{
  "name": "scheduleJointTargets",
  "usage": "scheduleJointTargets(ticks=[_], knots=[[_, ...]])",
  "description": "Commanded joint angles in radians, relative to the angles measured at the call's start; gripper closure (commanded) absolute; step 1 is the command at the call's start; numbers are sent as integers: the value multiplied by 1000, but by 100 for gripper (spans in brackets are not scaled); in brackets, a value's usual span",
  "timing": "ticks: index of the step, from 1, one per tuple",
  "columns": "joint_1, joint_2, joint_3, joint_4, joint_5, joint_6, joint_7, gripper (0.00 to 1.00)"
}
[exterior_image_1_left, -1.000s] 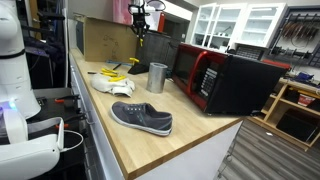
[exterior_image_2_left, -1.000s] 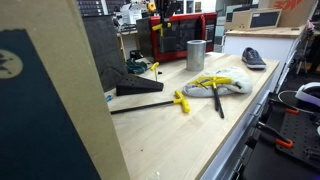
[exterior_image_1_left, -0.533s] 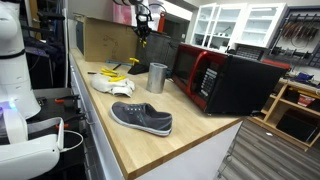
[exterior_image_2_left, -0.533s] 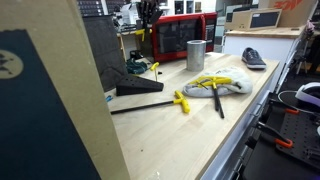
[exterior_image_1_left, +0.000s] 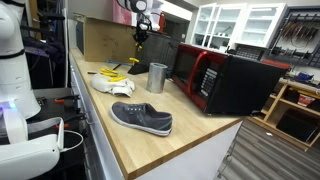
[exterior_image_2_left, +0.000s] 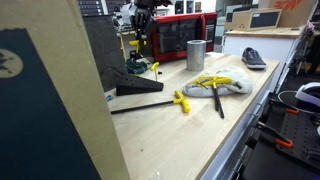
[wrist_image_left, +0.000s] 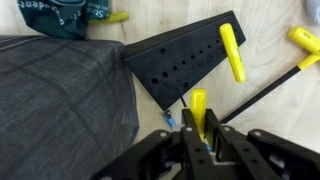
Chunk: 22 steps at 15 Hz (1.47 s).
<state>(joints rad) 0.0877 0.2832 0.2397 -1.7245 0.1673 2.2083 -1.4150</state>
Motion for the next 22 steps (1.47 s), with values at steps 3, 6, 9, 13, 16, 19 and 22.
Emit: scheduleJointTargets(ticks=[3, 6, 9, 13, 16, 19, 22], knots=[[-24, 25, 5, 37, -12, -164, -165, 96], [-20, 24, -4, 33, -76, -184, -175, 96], [-13, 39, -11, 48, -159, -177, -171, 96], [-9, 58, -2, 52, -211, -147, -188, 96], [-6, 73, 4, 62, -224, -133, -198, 96], [-5, 86, 11, 73, -226, -121, -207, 96], [-14, 93, 23, 72, -202, -97, -222, 96]])
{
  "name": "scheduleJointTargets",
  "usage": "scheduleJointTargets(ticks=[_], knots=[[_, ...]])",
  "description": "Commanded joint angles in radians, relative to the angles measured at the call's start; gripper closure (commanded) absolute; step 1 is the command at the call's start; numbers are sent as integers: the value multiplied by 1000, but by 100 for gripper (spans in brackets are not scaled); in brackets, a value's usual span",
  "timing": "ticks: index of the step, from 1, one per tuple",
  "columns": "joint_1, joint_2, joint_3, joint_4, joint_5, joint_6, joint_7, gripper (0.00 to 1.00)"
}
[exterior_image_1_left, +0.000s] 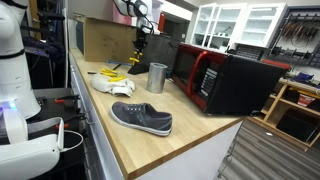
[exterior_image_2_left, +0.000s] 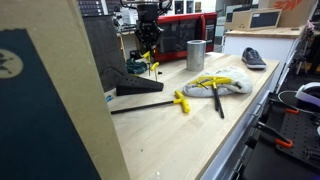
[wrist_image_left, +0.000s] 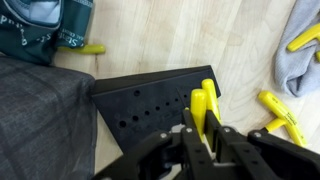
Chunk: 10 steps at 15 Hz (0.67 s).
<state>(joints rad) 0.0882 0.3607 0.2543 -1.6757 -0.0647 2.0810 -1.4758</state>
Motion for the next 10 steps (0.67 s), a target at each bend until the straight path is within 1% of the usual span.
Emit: scheduleJointTargets(ticks=[1, 10], knots=[[-18, 18, 12, 22, 40, 35, -171, 96], [-43, 35, 33, 17, 122, 15, -209, 96]])
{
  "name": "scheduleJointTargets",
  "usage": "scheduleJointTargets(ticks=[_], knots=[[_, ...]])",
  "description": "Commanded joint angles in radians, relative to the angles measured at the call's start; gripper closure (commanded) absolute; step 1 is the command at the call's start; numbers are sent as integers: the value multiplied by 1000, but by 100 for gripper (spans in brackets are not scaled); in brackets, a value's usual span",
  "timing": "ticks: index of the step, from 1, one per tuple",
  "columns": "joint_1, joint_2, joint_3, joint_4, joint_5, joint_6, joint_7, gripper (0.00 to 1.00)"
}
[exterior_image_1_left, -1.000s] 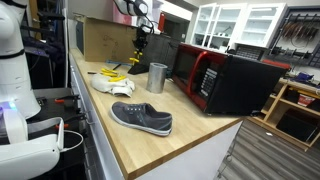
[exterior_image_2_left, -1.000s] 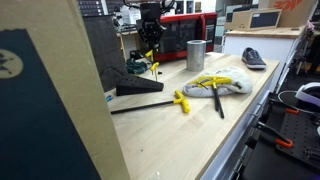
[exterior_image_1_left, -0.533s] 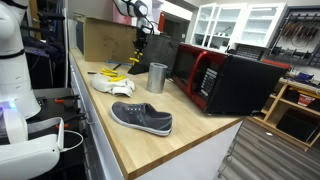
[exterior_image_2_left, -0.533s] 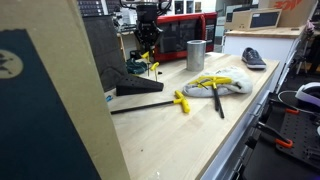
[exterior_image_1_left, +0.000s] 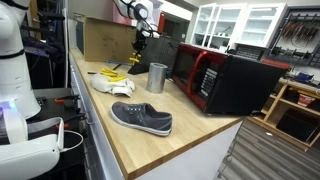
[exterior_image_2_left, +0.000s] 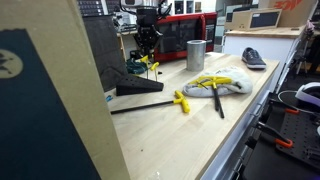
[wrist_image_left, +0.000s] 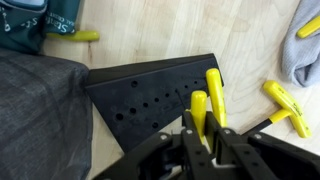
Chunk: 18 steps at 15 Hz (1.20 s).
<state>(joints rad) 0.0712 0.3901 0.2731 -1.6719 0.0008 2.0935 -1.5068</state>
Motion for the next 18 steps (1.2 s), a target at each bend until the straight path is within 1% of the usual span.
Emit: scheduleJointTargets(ticks=[1, 5, 9, 13, 16, 18], knots=[[-30, 5, 16, 12, 68, -2, -181, 96], [-42, 11, 20, 19, 113, -32, -187, 96], [-46, 29, 11, 48, 129, -131, -183, 96], [-40, 45, -2, 88, 95, -232, -185, 96], [-28, 48, -17, 117, 46, -261, -163, 96], [-23, 48, -22, 129, 15, -250, -150, 96]])
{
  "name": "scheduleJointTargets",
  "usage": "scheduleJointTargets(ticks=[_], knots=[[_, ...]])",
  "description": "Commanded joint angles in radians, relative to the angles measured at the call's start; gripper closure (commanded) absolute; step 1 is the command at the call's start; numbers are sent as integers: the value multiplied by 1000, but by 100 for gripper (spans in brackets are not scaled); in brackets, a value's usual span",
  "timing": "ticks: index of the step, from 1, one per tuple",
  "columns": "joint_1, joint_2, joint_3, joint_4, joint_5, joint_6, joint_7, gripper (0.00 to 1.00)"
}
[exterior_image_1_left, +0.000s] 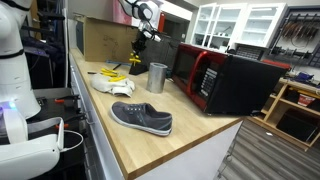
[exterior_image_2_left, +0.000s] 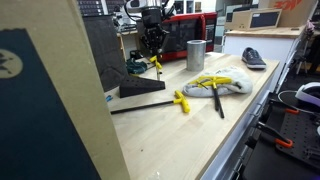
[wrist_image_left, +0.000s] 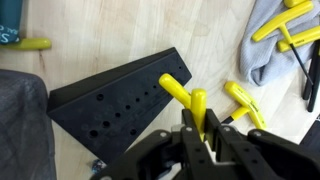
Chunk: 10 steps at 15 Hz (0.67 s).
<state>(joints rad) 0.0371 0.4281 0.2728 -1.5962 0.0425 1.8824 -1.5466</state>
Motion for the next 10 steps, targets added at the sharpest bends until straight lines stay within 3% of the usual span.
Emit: scheduleJointTargets(ticks=[1, 10], knots=[[13, 10, -23, 57, -36, -23, -104, 96], [37, 27, -3, 74, -22, 29, -109, 96]])
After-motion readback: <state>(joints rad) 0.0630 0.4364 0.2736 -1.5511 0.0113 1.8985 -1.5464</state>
